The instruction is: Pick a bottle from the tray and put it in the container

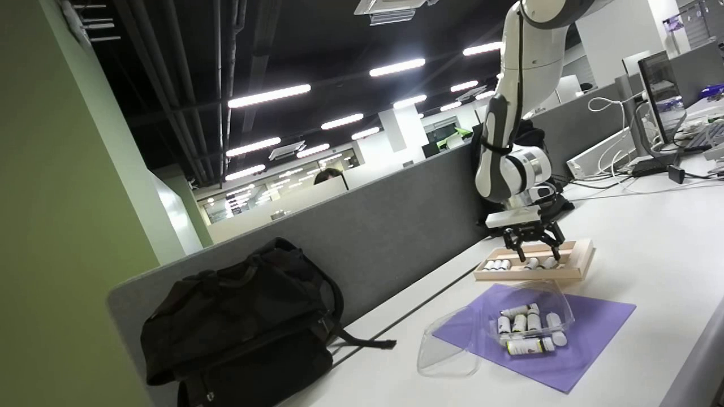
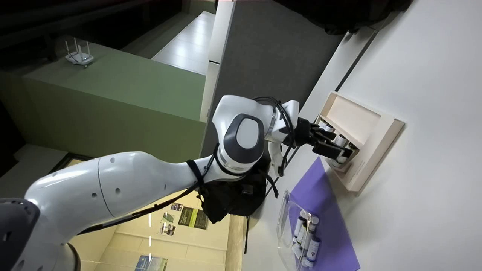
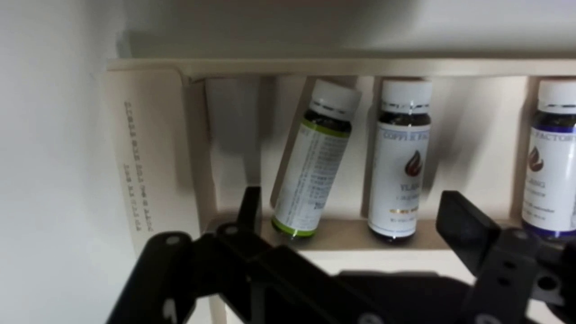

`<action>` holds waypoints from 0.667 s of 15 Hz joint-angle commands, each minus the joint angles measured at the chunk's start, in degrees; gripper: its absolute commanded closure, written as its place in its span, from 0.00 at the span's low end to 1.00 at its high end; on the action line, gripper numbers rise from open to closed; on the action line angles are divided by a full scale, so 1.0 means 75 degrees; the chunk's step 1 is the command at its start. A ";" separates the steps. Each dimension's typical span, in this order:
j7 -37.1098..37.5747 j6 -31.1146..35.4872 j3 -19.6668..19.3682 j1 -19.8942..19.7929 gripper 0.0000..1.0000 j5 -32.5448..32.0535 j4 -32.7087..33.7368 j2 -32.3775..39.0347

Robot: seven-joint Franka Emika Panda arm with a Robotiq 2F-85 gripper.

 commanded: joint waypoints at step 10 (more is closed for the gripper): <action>0.0172 -0.0827 0.0062 -0.0093 0.00 -0.0044 0.0332 0.0052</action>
